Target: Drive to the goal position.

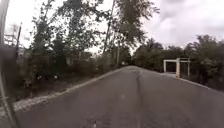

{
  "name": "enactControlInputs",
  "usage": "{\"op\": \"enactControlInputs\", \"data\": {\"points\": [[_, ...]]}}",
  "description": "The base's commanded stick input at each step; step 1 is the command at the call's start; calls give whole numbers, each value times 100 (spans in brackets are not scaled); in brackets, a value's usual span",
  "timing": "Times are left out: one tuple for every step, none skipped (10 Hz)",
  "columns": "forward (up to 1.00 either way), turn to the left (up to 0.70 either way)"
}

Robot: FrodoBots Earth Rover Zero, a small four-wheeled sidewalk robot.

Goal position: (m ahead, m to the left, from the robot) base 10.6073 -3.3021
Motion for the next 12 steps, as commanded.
{"op": "enactControlInputs", "data": {"points": [[70, -20], [70, -2], [70, 0], [70, 0], [70, 0], [70, 0], [70, 0], [70, 0], [70, 0], [70, 0], [70, 0], [70, 0]]}}
